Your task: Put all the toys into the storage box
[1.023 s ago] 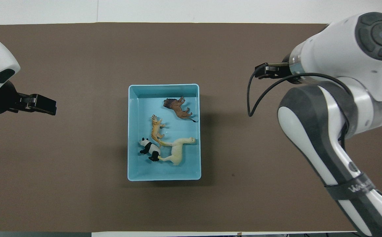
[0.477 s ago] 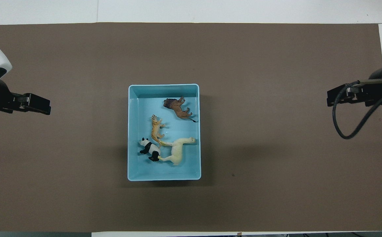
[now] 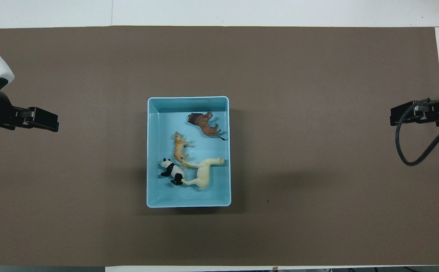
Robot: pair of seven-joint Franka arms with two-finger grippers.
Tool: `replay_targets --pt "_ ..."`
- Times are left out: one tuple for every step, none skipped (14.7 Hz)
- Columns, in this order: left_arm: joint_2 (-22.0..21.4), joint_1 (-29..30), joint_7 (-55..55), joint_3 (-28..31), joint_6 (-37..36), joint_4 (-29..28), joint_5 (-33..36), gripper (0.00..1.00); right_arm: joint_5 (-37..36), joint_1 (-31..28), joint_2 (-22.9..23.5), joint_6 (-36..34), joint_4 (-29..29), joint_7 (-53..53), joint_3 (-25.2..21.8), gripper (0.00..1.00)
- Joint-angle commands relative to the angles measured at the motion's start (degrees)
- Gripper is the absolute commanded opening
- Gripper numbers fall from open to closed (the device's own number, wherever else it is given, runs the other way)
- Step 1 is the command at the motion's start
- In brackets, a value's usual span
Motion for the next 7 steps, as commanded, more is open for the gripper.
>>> replay_targets --pt "-0.9 0.3 0.6 -0.1 -0.3 -0.7 0.0 1.00 -0.7 -1.4 -0.6 1.5 -1.0 -1.4 0.6 1.00" --pt "-0.9 0.3 0.6 -0.1 -0.3 -0.7 -0.1 1.00 -0.7 -1.7 -0.6 1.5 -1.0 -1.3 0.6 1.00" --pt "-0.9 0.4 0.6 -0.1 -0.3 -0.7 0.0 1.00 -0.6 -1.9 -0.7 1.5 -1.0 -1.3 0.6 1.00" --pt "-0.9 0.4 0.6 -0.1 -0.2 -0.7 0.0 1.00 -0.5 -2.0 -0.7 1.6 -1.0 -1.3 0.7 1.00" --pt "-0.9 0.4 0.6 -0.1 -0.2 -0.7 0.0 1.00 -0.5 -1.9 -0.7 1.5 -1.0 -1.2 0.7 1.00" --pt "-0.9 0.4 0.6 -0.1 -0.3 -0.7 0.0 1.00 -0.2 -1.9 -0.7 1.4 -1.0 -1.0 0.6 1.00" --pt "-0.9 0.4 0.6 -0.1 -0.3 -0.7 0.0 1.00 0.1 -1.9 -0.7 1.3 -1.0 -1.0 0.7 1.00"
